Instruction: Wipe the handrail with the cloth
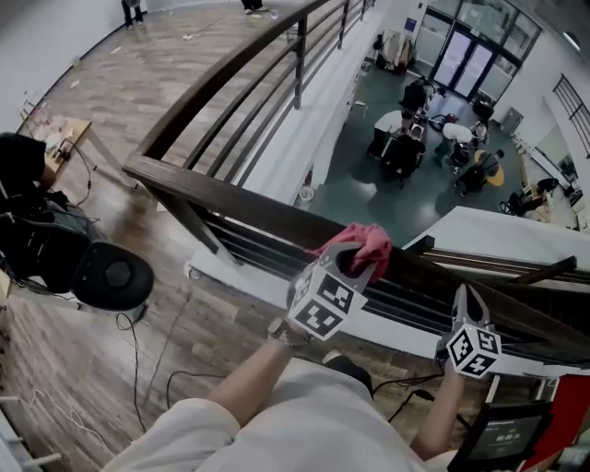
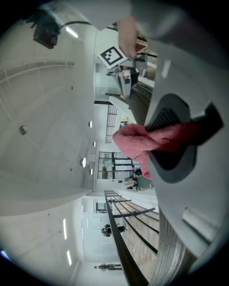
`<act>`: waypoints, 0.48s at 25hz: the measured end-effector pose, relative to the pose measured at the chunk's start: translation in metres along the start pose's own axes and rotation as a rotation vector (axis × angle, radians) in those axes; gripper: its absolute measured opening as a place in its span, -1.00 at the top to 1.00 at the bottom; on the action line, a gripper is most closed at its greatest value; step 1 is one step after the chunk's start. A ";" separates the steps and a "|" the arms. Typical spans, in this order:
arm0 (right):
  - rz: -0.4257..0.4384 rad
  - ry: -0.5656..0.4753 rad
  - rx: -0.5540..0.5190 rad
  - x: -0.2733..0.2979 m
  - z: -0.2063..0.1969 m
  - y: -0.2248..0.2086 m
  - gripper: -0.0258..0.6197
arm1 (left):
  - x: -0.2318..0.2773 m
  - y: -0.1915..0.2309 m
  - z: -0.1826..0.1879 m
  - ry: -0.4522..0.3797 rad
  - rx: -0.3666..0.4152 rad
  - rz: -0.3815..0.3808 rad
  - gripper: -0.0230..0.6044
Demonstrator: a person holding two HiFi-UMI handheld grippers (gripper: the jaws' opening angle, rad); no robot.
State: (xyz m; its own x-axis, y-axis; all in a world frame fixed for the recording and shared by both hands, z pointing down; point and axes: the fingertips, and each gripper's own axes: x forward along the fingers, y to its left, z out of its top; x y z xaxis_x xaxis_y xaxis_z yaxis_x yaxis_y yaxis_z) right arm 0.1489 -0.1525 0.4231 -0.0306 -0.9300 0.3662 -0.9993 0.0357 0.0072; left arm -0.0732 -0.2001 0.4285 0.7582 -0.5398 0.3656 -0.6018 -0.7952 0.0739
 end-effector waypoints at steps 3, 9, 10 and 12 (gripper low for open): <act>-0.019 -0.006 0.008 -0.006 -0.001 -0.002 0.92 | -0.004 -0.003 -0.002 0.001 0.035 -0.001 0.69; -0.063 -0.042 0.029 -0.012 -0.004 -0.006 0.92 | -0.031 0.033 -0.013 0.000 0.060 0.095 0.69; -0.073 -0.048 0.024 -0.012 -0.004 -0.007 0.92 | -0.036 0.042 -0.014 -0.002 0.057 0.113 0.69; -0.091 -0.061 0.007 -0.013 -0.003 -0.008 0.92 | -0.047 0.059 -0.017 -0.006 0.055 0.152 0.69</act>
State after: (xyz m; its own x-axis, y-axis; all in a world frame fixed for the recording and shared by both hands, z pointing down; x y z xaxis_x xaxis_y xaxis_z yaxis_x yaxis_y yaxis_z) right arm 0.1574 -0.1398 0.4214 0.0591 -0.9499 0.3070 -0.9982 -0.0519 0.0317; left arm -0.1485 -0.2175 0.4311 0.6607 -0.6568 0.3635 -0.6953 -0.7179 -0.0333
